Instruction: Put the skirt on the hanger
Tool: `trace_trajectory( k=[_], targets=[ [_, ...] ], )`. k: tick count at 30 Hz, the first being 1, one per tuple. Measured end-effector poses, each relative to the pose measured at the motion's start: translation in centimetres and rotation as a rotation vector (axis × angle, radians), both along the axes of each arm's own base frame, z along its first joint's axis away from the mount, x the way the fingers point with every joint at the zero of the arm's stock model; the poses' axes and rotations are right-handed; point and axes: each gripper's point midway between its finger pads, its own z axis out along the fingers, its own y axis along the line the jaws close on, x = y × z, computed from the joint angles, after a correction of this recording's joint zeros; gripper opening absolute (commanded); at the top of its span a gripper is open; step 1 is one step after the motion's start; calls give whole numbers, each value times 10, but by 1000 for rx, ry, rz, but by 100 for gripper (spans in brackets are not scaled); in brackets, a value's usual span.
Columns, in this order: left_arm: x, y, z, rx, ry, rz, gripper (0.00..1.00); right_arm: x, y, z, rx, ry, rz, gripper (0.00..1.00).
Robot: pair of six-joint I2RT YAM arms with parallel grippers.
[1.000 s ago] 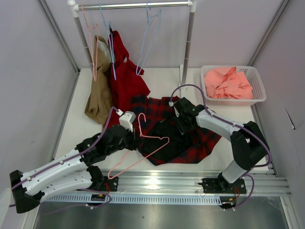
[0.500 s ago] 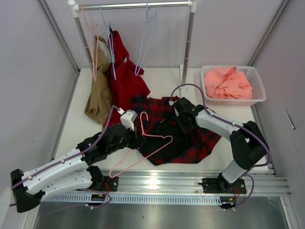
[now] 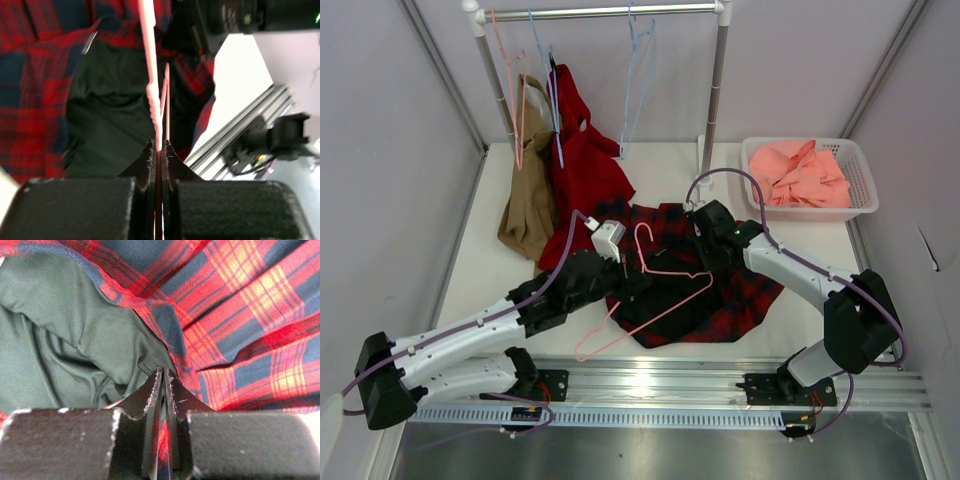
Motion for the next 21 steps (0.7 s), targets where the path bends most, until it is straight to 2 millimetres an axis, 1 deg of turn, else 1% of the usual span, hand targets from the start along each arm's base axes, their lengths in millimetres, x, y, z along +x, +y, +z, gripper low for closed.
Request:
trace_trajectory(
  k=[4,9,11,15,21],
  targets=[
    [7,-12,4,-46,-5,10,0,-4,-5,-2,-1,1,-21,9],
    [14,-20,-8,-36,9,18,0,-8,-14,-7,-17,4,-57,8],
    [16,-22,-10,-33,9,23,0,-8,-17,-7,-17,1,-74,8],
    [22,-25,-7,-53,-8,42,0,-7,-21,-3,-4,-6,-100,7],
    [27,-22,-9,-57,-22,77,0,-7,-22,-1,6,-10,-113,7]
  ],
)
